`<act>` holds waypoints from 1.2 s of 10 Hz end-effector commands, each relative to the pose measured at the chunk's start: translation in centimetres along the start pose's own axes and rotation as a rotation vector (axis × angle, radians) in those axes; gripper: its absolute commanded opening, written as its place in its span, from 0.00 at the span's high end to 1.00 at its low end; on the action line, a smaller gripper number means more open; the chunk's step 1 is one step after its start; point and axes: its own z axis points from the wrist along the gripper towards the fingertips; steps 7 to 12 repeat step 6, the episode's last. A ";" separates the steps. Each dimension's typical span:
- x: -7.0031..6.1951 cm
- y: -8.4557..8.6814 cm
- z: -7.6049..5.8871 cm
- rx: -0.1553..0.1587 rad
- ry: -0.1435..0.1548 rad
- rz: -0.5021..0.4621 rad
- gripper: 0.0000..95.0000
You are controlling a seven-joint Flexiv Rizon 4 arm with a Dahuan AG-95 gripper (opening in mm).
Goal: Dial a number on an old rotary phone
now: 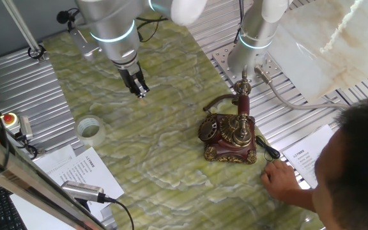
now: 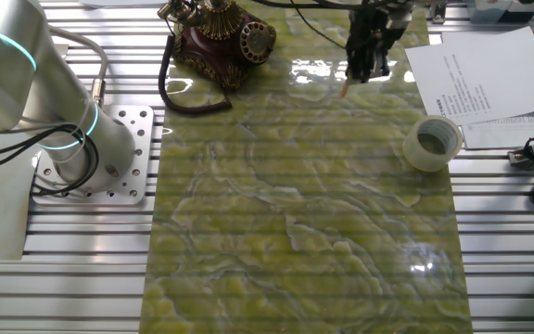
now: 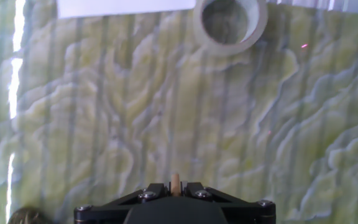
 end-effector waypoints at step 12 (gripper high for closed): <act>-0.7 0.7 0.0 0.018 -0.002 -0.015 1.00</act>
